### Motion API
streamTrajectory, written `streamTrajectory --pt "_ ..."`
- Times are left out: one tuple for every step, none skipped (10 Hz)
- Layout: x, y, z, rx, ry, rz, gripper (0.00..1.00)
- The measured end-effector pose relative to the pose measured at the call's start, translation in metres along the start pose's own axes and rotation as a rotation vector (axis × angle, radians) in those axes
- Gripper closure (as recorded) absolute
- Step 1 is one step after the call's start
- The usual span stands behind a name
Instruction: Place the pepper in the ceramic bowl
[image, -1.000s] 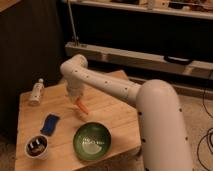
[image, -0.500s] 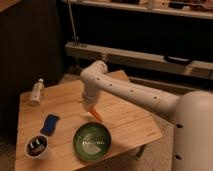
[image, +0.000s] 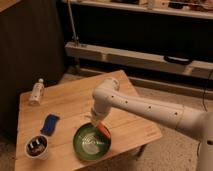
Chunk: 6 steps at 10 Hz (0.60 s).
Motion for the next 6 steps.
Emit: streamTrajectory --pt "-0.001 -0.008 -0.003 0.005 0.013 -0.023 0.38" --pt "-0.003 -0.013 -0.007 0.006 0.023 -0.04 0.28" --pt "-0.004 -0.019 -0.009 0.004 0.029 -0.056 0.22" --pt "-0.005 -0.028 -0.011 -0.007 0.037 -0.086 0.2" --pt "-0.007 -0.034 -0.011 -0.014 0.042 -0.097 0.2" --pt "-0.006 -0.034 -0.011 -0.019 0.044 -0.098 0.2"
